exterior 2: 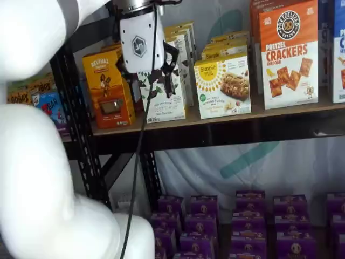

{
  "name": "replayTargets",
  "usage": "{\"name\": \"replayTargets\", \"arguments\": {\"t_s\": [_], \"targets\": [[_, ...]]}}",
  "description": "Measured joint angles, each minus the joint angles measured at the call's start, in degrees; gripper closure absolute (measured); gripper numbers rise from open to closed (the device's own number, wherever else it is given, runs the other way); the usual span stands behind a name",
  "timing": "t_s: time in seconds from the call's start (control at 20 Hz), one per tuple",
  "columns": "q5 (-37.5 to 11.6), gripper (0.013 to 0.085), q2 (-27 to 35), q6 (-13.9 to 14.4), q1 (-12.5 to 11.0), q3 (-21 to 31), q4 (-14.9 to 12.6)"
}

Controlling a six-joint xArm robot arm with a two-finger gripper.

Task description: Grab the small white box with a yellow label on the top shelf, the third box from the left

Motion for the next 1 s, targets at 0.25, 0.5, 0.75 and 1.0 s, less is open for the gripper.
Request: {"name": "replayTargets", "arguments": {"t_s": [0.25,0.5,0.75,1.0], "targets": [[-3.8,0.013,3.1,-3.1,-2.9,-0.7,-0.7],[-7.8,0.013,5.2,-5.8,-5.5,-1.2,-1.0],[-10.7,0.013,7.8,-8.7,-8.5,-2.4,-1.5],[-12.3,0.013,10.4,-11.5,-11.3,-4.3,-0.5]]}}
